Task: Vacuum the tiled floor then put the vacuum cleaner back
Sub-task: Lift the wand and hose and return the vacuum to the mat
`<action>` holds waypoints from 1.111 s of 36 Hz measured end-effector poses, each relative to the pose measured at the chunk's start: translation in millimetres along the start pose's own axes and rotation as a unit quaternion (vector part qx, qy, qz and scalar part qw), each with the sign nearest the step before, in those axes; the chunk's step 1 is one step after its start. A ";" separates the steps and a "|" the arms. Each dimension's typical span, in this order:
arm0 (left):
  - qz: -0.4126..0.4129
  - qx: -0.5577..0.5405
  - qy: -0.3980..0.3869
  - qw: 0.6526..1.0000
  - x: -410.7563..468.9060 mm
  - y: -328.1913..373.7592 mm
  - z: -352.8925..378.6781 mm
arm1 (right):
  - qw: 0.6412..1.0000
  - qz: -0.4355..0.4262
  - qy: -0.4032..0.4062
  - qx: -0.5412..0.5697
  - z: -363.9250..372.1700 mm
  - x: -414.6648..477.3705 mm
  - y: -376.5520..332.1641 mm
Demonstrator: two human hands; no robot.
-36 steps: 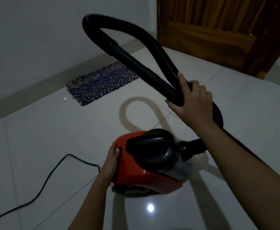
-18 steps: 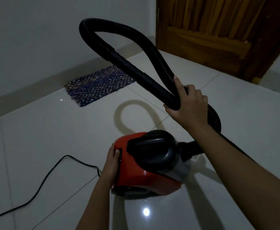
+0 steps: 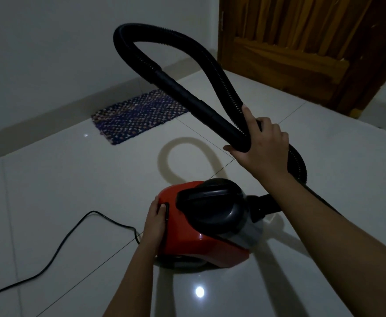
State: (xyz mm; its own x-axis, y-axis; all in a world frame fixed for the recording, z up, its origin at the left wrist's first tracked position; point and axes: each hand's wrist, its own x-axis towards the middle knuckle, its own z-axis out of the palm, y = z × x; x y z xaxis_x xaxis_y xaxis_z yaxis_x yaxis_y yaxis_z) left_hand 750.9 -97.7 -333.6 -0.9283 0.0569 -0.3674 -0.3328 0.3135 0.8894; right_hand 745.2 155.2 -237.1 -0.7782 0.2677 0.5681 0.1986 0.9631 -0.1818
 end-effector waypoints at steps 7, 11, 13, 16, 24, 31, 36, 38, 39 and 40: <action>0.015 0.057 0.027 0.998 3.1 21.2 -5.2 | 1.000 -0.011 0.009 -0.002 1.2 -1.2 -3.2; 0.081 0.058 0.039 0.994 -1.9 50.4 0.5 | 1.000 -0.009 0.005 -0.001 -0.1 -0.8 -4.7; 0.139 0.063 -0.006 0.988 -8.9 64.1 8.3 | 1.000 -0.006 0.000 0.002 -1.5 -0.3 -4.2; 0.209 0.163 -0.118 0.957 -18.6 76.7 20.6 | 1.000 -0.002 -0.008 0.003 -3.9 0.5 -2.5; 0.341 0.428 -0.184 0.817 -16.1 87.4 19.0 | 1.000 0.010 -0.007 0.007 -7.8 6.5 3.6; 0.297 0.427 -0.283 0.806 2.5 103.0 19.5 | 1.000 0.019 -0.017 0.015 -8.8 16.8 5.6; 0.232 0.395 -0.359 0.813 -4.0 121.0 8.2 | 0.998 0.037 -0.040 0.019 -19.0 23.3 -10.8; 0.227 0.385 -0.364 0.817 -13.7 125.1 -6.0 | 0.998 0.037 -0.053 0.026 -28.1 29.7 -26.1; 0.219 0.369 -0.365 0.826 -19.0 127.9 -14.6 | 0.997 0.036 -0.061 0.030 -33.6 35.2 -35.7; 0.206 0.349 -0.361 0.840 -23.8 131.5 -24.3 | 0.996 0.035 -0.072 0.038 -40.2 43.3 -46.6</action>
State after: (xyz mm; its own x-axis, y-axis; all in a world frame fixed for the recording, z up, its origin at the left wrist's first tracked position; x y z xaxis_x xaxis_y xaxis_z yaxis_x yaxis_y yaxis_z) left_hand 725.2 -80.9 -201.3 -0.5154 0.7772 -0.3612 0.4041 0.5920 0.6972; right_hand 726.3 123.1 -171.9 -0.8428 0.3218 0.4315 0.2140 0.9358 -0.2800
